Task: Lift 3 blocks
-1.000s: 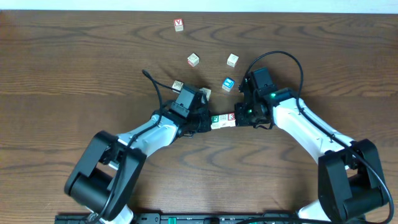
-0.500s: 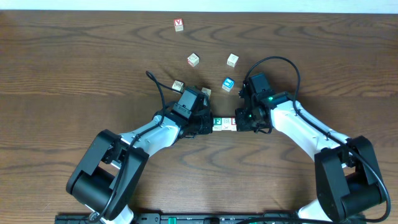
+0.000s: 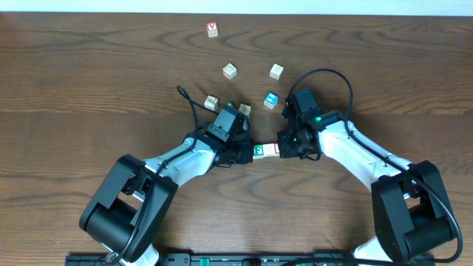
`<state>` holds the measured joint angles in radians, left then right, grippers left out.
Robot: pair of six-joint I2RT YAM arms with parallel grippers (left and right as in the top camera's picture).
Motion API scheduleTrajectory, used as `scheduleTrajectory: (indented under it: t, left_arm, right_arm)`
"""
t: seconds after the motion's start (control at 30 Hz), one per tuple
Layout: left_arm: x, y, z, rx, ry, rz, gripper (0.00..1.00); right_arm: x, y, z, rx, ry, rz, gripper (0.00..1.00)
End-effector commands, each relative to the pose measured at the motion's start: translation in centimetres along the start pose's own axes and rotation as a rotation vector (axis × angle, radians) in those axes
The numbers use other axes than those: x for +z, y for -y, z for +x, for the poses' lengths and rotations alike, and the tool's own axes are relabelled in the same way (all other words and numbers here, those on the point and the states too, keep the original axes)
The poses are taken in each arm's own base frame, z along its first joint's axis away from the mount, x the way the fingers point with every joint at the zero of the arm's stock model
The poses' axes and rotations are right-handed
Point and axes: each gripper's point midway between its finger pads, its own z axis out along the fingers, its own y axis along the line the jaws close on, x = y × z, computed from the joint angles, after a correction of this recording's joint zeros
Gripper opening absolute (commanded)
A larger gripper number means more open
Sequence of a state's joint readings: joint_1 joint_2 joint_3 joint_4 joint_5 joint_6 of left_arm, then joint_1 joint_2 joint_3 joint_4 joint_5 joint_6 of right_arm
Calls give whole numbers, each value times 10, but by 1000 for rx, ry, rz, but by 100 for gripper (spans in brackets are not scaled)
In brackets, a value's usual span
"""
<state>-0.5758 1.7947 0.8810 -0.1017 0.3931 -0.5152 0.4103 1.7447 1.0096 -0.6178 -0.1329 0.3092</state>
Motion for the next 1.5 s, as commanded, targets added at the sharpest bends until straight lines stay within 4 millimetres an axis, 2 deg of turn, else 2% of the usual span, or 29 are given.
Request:
scheduleTrajectory:
  t: [0.0,0.13,0.27,0.53,0.63,0.73,0.83,0.9,0.97,1.03,1.1,1.17,1.23,1.27,1.33,1.47]
  left_arm:
    - [0,7,0,39,-1,12,7]
    - [0,7,0,39,-1,11,7]
    - [-1,6,-2,36,3,6,7]
    - [-7,-20,-21,25,97,-120,8]
    - [-14,-29,-33,18,142,-151,8]
    - [-25,-31,-55,54,213,-139,9]
    - [-45,-33,-84,66,318,-129,10]
    - [-61,-32,-103,61,389,-112,11]
    - [-77,-33,-116,53,446,-102,14]
    - [-94,-37,-126,39,491,-99,17]
    - [-107,-41,-132,25,521,-101,32]
    - [-117,-44,-136,16,544,-102,40]
    - [-125,-46,-139,9,563,-102,48]
    - [-127,-46,-140,7,568,-102,56]
    - [-130,-47,-142,4,577,-102,66]
    - [-130,-47,-142,4,577,-101,70]
  right_arm:
    - [10,-1,13,-31,-26,14,1]
    - [13,13,10,-32,5,85,2]
    - [13,15,8,-32,15,95,4]
    - [10,28,-11,-33,102,181,13]
    - [8,27,-23,-36,155,182,16]
    - [5,26,-42,-71,233,197,21]
    - [-5,32,-66,-67,338,250,23]
    - [-11,36,-80,-56,405,286,29]
    - [-19,41,-93,-48,471,329,45]
    - [-28,47,-103,-30,527,374,66]
    - [-36,52,-111,-12,577,416,79]
    - [-42,56,-116,1,609,448,99]
    - [-45,58,-120,11,633,461,99]
    - [-45,58,-120,10,634,459,99]
    - [-44,58,-118,8,623,462,99]
    - [-41,60,-112,1,595,471,99]
